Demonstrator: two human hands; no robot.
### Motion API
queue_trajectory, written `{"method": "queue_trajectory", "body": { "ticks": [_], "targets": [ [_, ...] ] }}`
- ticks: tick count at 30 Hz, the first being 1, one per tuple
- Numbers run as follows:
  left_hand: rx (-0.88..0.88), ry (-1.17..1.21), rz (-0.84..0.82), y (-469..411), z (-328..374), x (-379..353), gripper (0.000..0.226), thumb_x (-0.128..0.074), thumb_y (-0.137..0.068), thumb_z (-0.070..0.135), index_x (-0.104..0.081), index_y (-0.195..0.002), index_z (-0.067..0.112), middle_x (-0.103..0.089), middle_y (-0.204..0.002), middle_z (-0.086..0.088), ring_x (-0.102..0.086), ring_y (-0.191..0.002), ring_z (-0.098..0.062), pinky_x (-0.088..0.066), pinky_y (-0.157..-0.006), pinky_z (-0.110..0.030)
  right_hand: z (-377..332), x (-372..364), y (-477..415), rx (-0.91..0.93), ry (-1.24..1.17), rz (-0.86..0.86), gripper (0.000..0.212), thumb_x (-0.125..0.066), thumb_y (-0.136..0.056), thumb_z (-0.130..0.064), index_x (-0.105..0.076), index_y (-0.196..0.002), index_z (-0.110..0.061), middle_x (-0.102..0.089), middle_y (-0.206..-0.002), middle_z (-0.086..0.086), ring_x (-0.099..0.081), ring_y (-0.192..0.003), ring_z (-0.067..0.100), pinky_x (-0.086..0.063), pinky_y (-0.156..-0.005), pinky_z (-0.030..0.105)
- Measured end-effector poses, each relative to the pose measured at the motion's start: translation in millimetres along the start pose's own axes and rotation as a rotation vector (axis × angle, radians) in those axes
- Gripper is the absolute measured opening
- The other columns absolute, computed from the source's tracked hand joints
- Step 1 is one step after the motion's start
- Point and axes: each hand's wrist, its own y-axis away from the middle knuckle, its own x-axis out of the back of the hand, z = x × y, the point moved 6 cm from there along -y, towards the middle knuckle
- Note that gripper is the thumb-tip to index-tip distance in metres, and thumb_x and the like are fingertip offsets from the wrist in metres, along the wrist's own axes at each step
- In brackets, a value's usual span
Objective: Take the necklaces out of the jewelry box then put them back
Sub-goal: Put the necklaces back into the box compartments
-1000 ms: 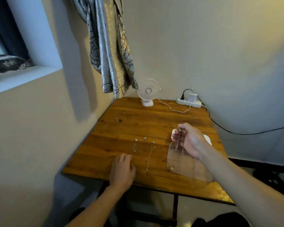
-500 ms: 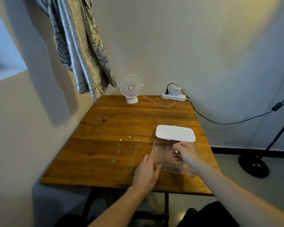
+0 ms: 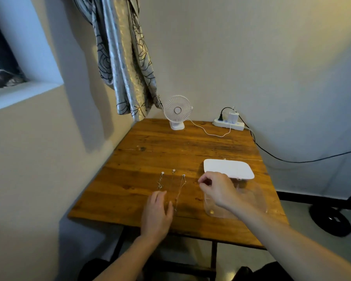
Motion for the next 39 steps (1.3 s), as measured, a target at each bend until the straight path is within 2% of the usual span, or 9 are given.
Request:
{"method": "queue_trajectory", "body": {
  "ticks": [4,7,9,17,24,28,31,36,39],
  "targets": [
    [0.121,-0.215,-0.007,-2,-60,23,0.047,-0.041,-0.095,0.041,-0.040,-0.136,0.018,-0.044,-0.138,-0.001,-0.041,-0.125,-0.016,-0.037,-0.105,-0.034,-26,-44,-17,0.154,0.188,-0.202,0.017,-0.064,-0.090,-0.026,-0.067,-0.107,-0.024,-0.067,-0.112,-0.003,-0.060,-0.097,0.010,-0.048,-0.081,0.022],
    [0.223,-0.368,-0.140,4,-93,23,0.065,-0.025,-0.097,0.052,-0.019,-0.148,0.012,-0.019,-0.157,-0.009,-0.014,-0.144,-0.024,-0.014,-0.116,-0.039,-29,-75,-31,0.178,0.334,-0.356,0.032,-0.067,-0.087,-0.031,-0.062,-0.118,-0.024,-0.059,-0.125,0.001,-0.058,-0.111,0.018,-0.050,-0.090,0.031],
    [0.212,-0.399,-0.173,7,-101,21,0.069,-0.015,-0.096,0.055,-0.009,-0.149,0.011,-0.007,-0.159,-0.010,-0.002,-0.146,-0.023,-0.004,-0.117,-0.039,-26,-85,-39,0.152,0.388,-0.417,0.042,-0.067,-0.087,-0.033,-0.057,-0.126,-0.022,-0.054,-0.129,0.003,-0.053,-0.118,0.021,-0.048,-0.095,0.034],
    [0.200,-0.454,-0.176,7,-108,17,0.066,-0.012,-0.097,0.052,-0.006,-0.149,0.012,-0.002,-0.159,-0.007,0.003,-0.146,-0.020,0.000,-0.118,-0.038,-14,-98,-59,0.075,0.363,-0.460,0.010,-0.067,-0.088,-0.030,-0.068,-0.094,-0.023,-0.065,-0.104,-0.001,-0.061,-0.095,0.015,-0.051,-0.081,0.030],
    [0.186,-0.458,-0.209,7,-107,17,0.066,-0.012,-0.097,0.051,-0.005,-0.149,0.012,-0.001,-0.159,-0.008,0.005,-0.146,-0.021,0.002,-0.117,-0.038,-18,-99,-45,0.052,0.408,-0.436,0.016,-0.051,-0.096,-0.027,-0.064,-0.099,-0.018,-0.064,-0.106,0.002,-0.061,-0.096,0.017,-0.051,-0.083,0.033],
    [0.178,-0.463,-0.247,7,-106,17,0.067,-0.012,-0.097,0.052,-0.005,-0.149,0.010,-0.001,-0.159,-0.009,0.004,-0.146,-0.022,0.002,-0.116,-0.039,-26,-70,-32,0.034,0.099,-0.274,0.012,-0.051,-0.097,-0.025,-0.062,-0.096,-0.019,-0.060,-0.102,0.000,-0.059,-0.087,0.011,-0.050,-0.074,0.025],
    [0.167,-0.472,-0.253,7,-104,18,0.067,-0.012,-0.097,0.051,-0.006,-0.149,0.009,-0.004,-0.159,-0.010,0.002,-0.146,-0.024,-0.001,-0.117,-0.040,-26,-37,-22,-0.094,-0.267,-0.174,0.017,-0.051,-0.098,-0.025,-0.062,-0.101,-0.013,-0.058,-0.112,0.003,-0.053,-0.093,0.007,-0.042,-0.073,0.019],
    [0.194,-0.451,-0.252,2,-96,24,0.064,-0.025,-0.098,0.049,-0.016,-0.148,0.010,-0.016,-0.157,-0.012,-0.010,-0.145,-0.027,-0.013,-0.118,-0.042,-22,17,-7,-0.207,-0.667,-0.051,0.020,-0.050,-0.098,-0.021,-0.067,-0.094,-0.011,-0.067,-0.115,0.003,-0.056,-0.112,0.016,-0.041,-0.098,0.033],
    [0.145,-0.379,-0.155,-4,-71,31,0.057,-0.041,-0.096,0.041,-0.027,-0.144,0.013,-0.029,-0.151,-0.009,-0.024,-0.140,-0.024,-0.025,-0.113,-0.040,-16,45,3,-0.209,-0.879,-0.006,0.023,-0.045,-0.100,-0.018,-0.063,-0.088,-0.011,-0.074,-0.107,0.006,-0.065,-0.109,0.020,-0.042,-0.102,0.040]
  ]
}}
